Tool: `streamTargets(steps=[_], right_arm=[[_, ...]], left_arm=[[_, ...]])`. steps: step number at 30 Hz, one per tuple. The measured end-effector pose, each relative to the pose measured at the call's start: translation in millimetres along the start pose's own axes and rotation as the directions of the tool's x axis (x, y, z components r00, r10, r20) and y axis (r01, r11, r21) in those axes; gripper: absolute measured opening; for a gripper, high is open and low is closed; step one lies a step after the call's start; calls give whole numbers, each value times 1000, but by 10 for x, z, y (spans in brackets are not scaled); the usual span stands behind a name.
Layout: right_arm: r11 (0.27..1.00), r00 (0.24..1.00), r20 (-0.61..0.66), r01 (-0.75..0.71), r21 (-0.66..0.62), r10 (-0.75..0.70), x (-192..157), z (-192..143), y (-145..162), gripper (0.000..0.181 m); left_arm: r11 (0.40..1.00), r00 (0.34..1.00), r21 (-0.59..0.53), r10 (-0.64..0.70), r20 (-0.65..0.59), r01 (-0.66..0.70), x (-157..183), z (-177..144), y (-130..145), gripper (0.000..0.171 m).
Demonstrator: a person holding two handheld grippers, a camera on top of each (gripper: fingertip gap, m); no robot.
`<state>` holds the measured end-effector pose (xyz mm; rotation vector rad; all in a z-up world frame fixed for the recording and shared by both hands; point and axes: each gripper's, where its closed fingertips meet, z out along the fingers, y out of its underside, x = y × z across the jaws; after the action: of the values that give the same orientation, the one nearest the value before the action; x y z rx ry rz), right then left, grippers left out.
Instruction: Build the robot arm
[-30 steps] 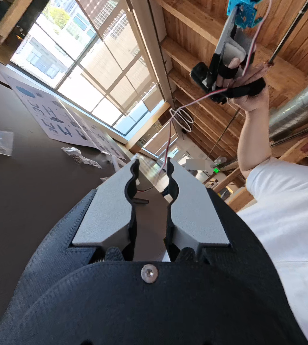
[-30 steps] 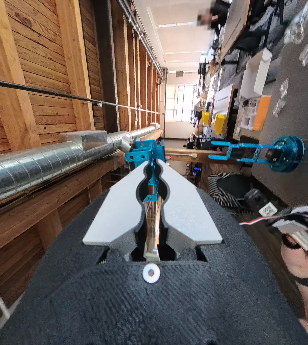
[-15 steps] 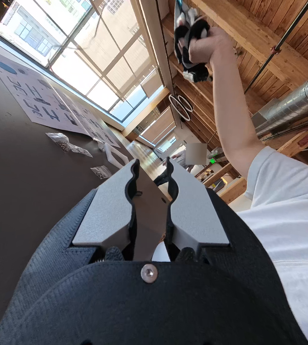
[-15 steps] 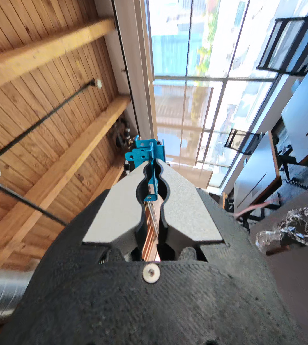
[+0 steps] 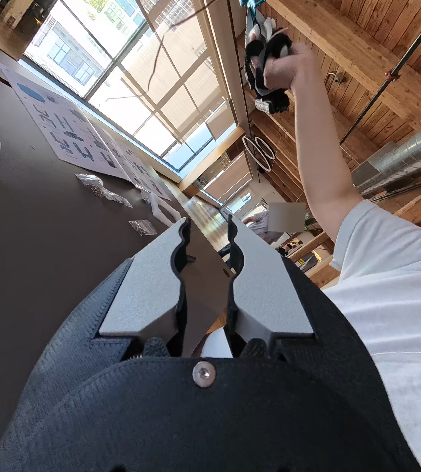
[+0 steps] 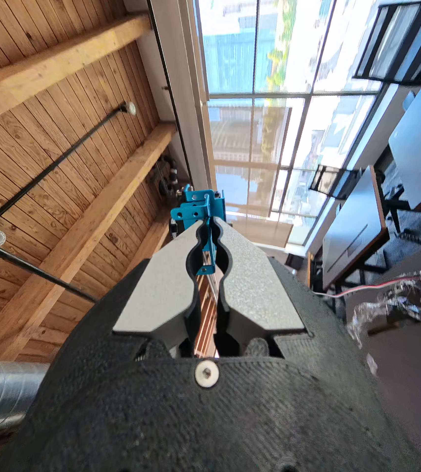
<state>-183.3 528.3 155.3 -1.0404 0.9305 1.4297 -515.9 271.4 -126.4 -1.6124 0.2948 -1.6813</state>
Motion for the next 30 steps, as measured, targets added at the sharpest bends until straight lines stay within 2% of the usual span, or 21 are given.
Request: streamTargets(steps=[2, 3, 5, 8, 11, 16, 18, 20, 23, 25, 27, 30], right_arm=[[991, 998, -28, -54, -125, 51, 23, -33, 147, 1], [965, 993, -60, -116, -237, 104, 50, -53, 283, 1], [836, 973, -149, -228, -500, 176, 74, -163, 630, 2], [605, 975, -197, -220, -765, 106, -19, -508, 1011, 2], [539, 985, -172, -148, -829, 5, -165, -741, 1133, 1], [454, 991, -136, -128, -882, 15, -510, -1035, 1248, 1], [318, 997, -72, -67, -946, -6, -645, -1247, 1336, 1], [130, 1000, 17, 18, -991, -7, -753, -1526, 1405, 1], [-62, 985, 172, 173, -983, 21, -780, -1861, 1429, 0], [-195, 953, 295, 303, -933, 72, -720, -2139, 1451, 0], [-271, 934, 320, 353, -895, 161, -680, -2368, 1508, 0], [-332, 924, 255, 345, -878, 286, -648, -2560, 1605, 0]], left_arm=[[1000, 1000, -1, 1, -1, -1, 24, -6, 20, 28], [1000, 1000, 1, 3, -2, -3, 33, -8, 27, 28], [1000, 1000, 3, 1, -2, -1, 38, -4, 38, 28], [1000, 1000, 0, -9, -8, 9, 39, 29, 47, 28], [1000, 1000, -13, -5, -16, 5, 61, 99, 57, 28], [999, 999, -39, 9, -39, -11, 134, 231, 82, 29], [999, 999, -40, 5, -49, -7, 155, 261, 93, 29], [999, 998, -40, 0, -62, -3, 177, 278, 106, 29], [999, 997, -33, 5, -71, -7, 196, 290, 120, 29], [1000, 997, -24, 2, -82, -4, 205, 300, 137, 29], [1000, 996, -24, -7, -93, 5, 197, 319, 175, 29], [999, 994, -28, -29, -105, 27, 158, 360, 233, 29]])
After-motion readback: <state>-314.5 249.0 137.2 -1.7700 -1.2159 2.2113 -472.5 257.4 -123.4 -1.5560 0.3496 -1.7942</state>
